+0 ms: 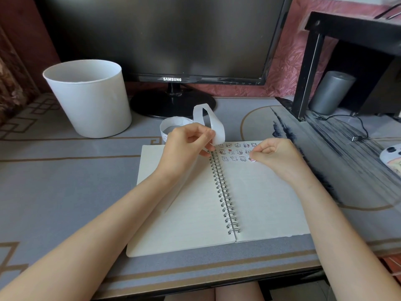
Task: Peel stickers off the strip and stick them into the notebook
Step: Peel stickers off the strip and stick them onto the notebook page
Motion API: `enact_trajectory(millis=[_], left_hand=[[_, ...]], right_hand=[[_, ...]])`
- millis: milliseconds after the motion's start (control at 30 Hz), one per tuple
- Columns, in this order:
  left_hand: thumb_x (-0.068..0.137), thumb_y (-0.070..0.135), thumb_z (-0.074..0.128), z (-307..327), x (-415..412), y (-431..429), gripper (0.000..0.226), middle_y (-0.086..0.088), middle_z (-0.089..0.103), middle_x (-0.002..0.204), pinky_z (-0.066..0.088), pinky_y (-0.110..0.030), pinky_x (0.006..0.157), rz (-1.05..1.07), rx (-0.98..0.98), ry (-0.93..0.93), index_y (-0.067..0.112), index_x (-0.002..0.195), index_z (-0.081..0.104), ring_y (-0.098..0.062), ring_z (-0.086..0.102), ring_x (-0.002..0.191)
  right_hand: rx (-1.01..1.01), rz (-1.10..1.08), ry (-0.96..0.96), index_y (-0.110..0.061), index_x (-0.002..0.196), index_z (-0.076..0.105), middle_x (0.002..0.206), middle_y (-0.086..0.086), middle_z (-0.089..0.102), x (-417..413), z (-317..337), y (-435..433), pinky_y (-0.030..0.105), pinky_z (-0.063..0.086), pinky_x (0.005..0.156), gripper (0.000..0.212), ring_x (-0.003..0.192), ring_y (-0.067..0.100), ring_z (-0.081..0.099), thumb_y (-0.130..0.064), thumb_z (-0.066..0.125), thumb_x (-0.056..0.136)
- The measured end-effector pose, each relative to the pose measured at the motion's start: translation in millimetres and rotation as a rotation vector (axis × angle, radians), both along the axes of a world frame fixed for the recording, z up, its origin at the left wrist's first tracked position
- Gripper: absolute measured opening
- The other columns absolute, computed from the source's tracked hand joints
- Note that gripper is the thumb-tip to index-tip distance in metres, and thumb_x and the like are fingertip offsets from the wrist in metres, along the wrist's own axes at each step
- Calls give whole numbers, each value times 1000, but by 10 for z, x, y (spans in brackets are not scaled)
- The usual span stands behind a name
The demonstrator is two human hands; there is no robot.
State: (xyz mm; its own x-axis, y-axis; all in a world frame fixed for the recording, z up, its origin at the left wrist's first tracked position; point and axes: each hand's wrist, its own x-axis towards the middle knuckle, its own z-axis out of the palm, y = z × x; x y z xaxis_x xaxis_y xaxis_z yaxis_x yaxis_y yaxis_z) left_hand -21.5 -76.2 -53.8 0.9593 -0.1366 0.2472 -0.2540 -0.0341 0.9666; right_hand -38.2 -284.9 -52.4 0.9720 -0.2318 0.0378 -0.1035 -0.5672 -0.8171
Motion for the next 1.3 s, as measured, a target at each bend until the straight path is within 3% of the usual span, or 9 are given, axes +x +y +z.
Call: enact_trajectory(millis=[200, 367, 600, 800, 967, 1167, 1300], left_hand=[[94, 12, 58, -3, -2, 1, 18, -7, 66, 76, 55, -25, 65, 0, 9, -1, -1, 85, 66, -11, 64, 69], [94, 12, 58, 1, 0, 7, 17, -4, 65, 74, 55, -25, 64, -2, 7, 1, 3, 82, 66, -12, 64, 69], [94, 12, 58, 7, 0, 6, 17, -5, 65, 75, 56, -27, 66, -8, 11, -2, 3, 81, 65, -12, 64, 69], [94, 11, 58, 9, -5, 3, 17, -2, 65, 73, 56, -26, 65, -11, 18, -6, 6, 79, 65, -10, 63, 68], [94, 12, 58, 7, -4, 7, 17, -2, 66, 73, 57, -26, 65, -10, 21, -13, 5, 80, 66, -11, 64, 69], [94, 12, 58, 9, -1, 11, 17, -5, 65, 76, 56, -28, 65, -11, 13, -12, 1, 83, 66, -11, 64, 69], [94, 12, 58, 10, -6, 11, 17, -6, 66, 76, 56, -29, 66, -7, 20, -18, 3, 82, 66, -11, 64, 70]], right_hand=[[5, 5, -16, -19, 70, 64, 66, -3, 64, 1, -15, 2, 25, 40, 56, 15, 61, 8, 55, -11, 74, 78], [-2, -18, -25, -15, 89, 61, 72, -4, 57, 28, -44, -19, 20, 36, 55, 19, 62, 5, 51, -10, 75, 78], [11, -56, -71, -14, 88, 60, 76, -3, 59, 70, -70, -64, 24, 42, 61, 5, 62, 8, 52, -12, 65, 87], [-9, -45, -62, -12, 90, 61, 69, -7, 59, 74, -100, -26, 19, 39, 58, 20, 63, 3, 54, -16, 76, 78], [-33, -35, -61, -10, 93, 63, 72, -6, 58, 78, -103, -57, 20, 41, 61, 13, 65, 7, 53, -9, 70, 82], [34, 42, -4, -17, 86, 62, 81, -2, 60, 32, -48, -91, 23, 44, 66, 19, 70, 10, 55, -13, 78, 75], [29, 70, 22, -23, 81, 60, 82, -3, 59, 46, -54, -123, 29, 46, 75, 21, 76, 14, 56, -4, 70, 81]])
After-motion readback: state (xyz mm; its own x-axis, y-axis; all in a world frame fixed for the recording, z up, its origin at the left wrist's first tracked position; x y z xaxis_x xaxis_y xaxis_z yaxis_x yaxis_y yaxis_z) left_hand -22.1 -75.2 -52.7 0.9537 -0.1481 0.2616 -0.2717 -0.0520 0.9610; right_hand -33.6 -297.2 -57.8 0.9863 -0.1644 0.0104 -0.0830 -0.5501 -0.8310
